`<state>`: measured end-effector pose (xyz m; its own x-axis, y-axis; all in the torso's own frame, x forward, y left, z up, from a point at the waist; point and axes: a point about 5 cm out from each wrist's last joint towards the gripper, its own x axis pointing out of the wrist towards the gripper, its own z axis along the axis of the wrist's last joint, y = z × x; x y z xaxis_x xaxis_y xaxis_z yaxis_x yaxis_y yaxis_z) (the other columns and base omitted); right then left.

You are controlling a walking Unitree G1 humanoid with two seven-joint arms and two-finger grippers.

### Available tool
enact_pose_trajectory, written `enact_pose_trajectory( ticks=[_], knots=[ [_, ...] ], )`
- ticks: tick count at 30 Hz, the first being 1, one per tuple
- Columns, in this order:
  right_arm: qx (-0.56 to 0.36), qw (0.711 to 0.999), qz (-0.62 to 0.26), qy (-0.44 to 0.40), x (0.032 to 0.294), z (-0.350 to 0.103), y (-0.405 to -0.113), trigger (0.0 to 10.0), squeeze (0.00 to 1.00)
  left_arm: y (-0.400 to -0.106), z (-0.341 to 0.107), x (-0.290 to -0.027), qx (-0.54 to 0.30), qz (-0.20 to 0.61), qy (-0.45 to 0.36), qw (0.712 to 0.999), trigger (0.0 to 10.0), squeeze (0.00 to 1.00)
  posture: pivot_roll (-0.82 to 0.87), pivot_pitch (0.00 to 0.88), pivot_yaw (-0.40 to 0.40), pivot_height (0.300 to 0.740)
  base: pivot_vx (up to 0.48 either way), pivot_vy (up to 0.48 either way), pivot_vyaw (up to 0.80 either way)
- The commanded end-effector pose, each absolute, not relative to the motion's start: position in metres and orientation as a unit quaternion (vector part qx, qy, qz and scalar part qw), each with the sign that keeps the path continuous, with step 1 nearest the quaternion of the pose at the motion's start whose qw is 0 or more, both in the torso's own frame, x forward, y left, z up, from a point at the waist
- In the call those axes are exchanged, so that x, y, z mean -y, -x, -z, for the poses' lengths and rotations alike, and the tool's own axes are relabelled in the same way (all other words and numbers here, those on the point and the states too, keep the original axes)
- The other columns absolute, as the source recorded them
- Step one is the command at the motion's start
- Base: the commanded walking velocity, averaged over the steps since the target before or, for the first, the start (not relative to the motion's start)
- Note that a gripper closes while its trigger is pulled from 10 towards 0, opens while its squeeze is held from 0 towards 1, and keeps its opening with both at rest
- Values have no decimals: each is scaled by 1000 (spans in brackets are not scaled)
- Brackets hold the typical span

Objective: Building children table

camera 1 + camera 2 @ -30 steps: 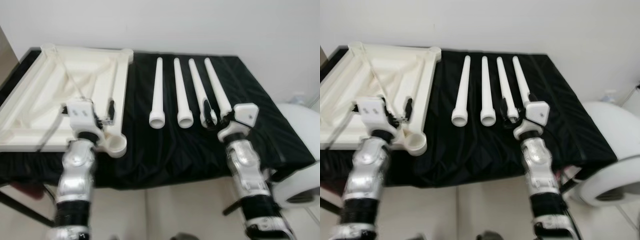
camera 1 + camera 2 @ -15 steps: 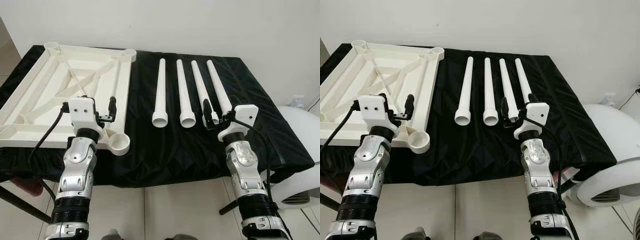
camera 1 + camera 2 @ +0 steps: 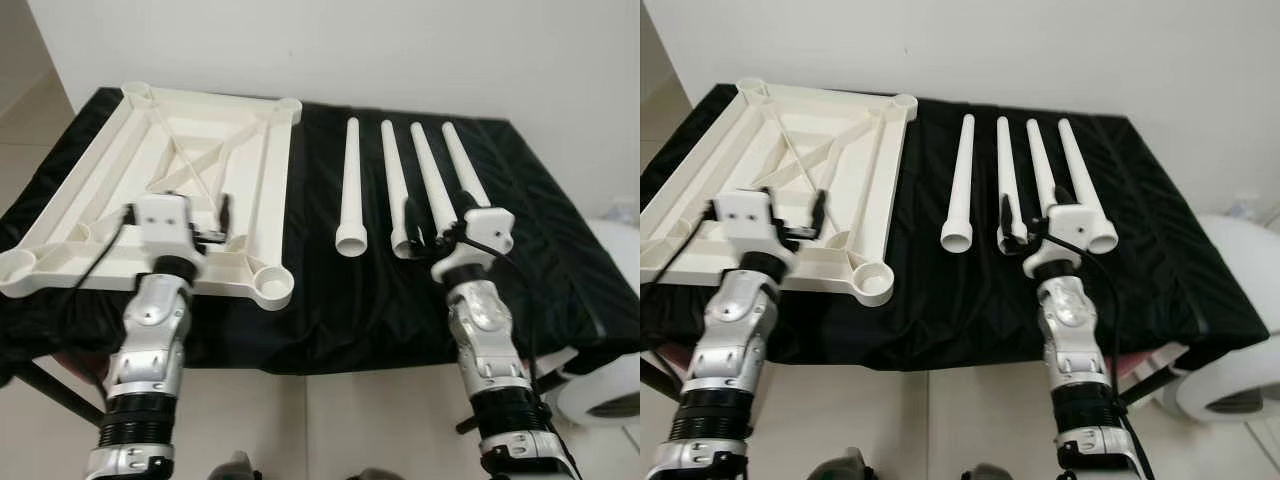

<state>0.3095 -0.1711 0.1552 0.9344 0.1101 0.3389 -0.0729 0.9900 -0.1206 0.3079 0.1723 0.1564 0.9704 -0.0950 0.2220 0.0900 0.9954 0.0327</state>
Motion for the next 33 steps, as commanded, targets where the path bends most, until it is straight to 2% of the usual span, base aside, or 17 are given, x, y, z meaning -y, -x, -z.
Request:
enact_pose_trajectory(
  ticks=[1, 15, 24, 33],
  knots=[
    [173, 983, -39, 52, 175, -154, -309, 10000, 0, -308, -154, -165, 106, 60, -6, 993, 10000, 0, 23, 0, -31, 740, 0, 382, 0],
    [171, 983, -41, 50, 174, -152, -308, 10000, 0, -309, -159, -158, 115, 81, -37, 989, 10000, 0, 21, 0, -27, 740, 0, 19, 0],
    [167, 984, -41, 49, 174, -153, -310, 10000, 0, -309, -166, -151, 123, 123, -82, 981, 10000, 0, 25, 0, -28, 740, 0, 0, 0],
    [169, 983, -41, 50, 178, -155, -310, 10000, 0, -308, -169, -146, 125, 115, -81, 982, 10000, 0, 29, 0, -32, 740, 0, 0, 0]
  ],
)
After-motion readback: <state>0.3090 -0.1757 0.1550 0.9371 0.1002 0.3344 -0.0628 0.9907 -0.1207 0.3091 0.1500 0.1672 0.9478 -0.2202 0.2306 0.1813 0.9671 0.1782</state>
